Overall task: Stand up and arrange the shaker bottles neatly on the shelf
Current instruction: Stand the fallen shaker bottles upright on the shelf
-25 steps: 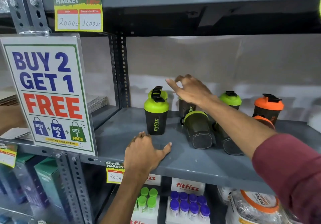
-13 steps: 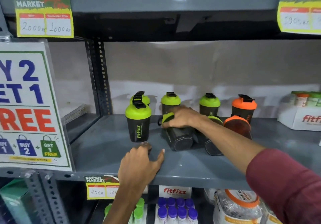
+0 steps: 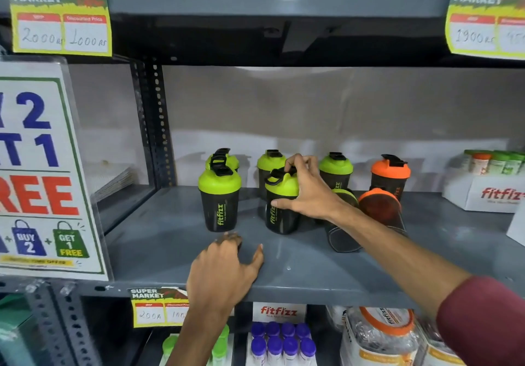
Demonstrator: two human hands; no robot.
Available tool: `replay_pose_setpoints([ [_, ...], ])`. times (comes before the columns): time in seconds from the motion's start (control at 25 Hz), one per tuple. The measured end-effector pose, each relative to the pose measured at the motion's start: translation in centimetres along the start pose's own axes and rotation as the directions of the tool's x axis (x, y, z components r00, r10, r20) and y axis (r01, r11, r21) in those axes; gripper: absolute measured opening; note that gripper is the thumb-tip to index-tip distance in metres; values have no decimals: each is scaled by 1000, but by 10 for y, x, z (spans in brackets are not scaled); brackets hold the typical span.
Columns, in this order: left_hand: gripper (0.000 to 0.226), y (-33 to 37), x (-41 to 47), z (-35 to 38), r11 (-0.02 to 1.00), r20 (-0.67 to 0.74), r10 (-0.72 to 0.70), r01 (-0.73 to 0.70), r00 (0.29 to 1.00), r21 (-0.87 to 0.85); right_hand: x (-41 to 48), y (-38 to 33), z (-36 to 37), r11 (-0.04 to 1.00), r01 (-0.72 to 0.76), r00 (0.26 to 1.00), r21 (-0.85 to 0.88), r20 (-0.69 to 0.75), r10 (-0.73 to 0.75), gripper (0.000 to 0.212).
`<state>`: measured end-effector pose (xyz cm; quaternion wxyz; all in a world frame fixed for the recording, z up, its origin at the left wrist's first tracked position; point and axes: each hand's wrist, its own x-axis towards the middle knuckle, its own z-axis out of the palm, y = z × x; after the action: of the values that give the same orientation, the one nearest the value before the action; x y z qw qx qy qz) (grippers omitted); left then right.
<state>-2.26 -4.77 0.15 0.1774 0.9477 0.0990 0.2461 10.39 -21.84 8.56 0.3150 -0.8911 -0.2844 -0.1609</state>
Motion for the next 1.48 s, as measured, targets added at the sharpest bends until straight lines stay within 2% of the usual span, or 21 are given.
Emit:
replay_pose_setpoints([
  [0.12,55,0,1,2,1000,-1,-3,3,1000,2,-1,1,-6,1000,-29,999,2,36,28,69],
  [0.28,58,0,1,3,1000,-2,-10,10,1000,-22,2,-8,-7,988,-132,980,-83,-157,118,73],
  [0.36,58,-1,0,3,1000,-2,-12,12,1000,-29,5,-11,-11,987,-139,983,-86,-129,128,69],
  [0.52,60,-1,1,3,998,4,-15,15,1000,-55,6,-15,-15,994,-102,995,-40,-10,101,47],
  [0.68,59,1,-1,-1,999,20,-18,19,1000,-51,0,-15,-14,984,-157,980,86,135,145,49],
  [0.72,58,2,-1,-3,998,23,-21,23,1000,-50,-2,-14,-17,977,-174,978,123,135,157,52],
  [0.8,55,5,-3,-6,998,40,-25,27,999,-50,-4,-6,-29,974,-179,984,139,20,178,58],
  [0.84,52,7,-4,-7,998,54,-24,27,998,-49,-4,3,-37,981,-184,980,66,-67,188,59],
  [0.92,45,13,-6,-7,998,83,-15,19,996,-53,-6,23,-50,938,-242,966,-247,-155,209,62],
  [1.0,44,27,-11,-5,998,111,15,-9,994,-59,-11,37,-53,813,-300,950,-500,-83,300,74],
  [1.04,45,36,-14,-1,997,124,48,-40,991,-63,-14,42,-52,769,-320,930,-553,-26,368,82],
  [1.16,50,68,-19,11,990,179,123,-108,976,-89,-14,45,-46,748,-359,873,-559,81,480,90],
  [1.28,51,94,-14,25,981,254,186,-164,949,-104,-7,51,-49,786,-392,883,-477,46,468,65],
  [1.36,52,106,-11,32,978,273,205,-186,940,-95,-10,55,-53,816,-365,909,-448,18,416,60],
  [1.48,54,109,-11,38,977,240,212,-201,947,-70,-17,58,-63,868,-276,959,-412,-66,274,72],
])
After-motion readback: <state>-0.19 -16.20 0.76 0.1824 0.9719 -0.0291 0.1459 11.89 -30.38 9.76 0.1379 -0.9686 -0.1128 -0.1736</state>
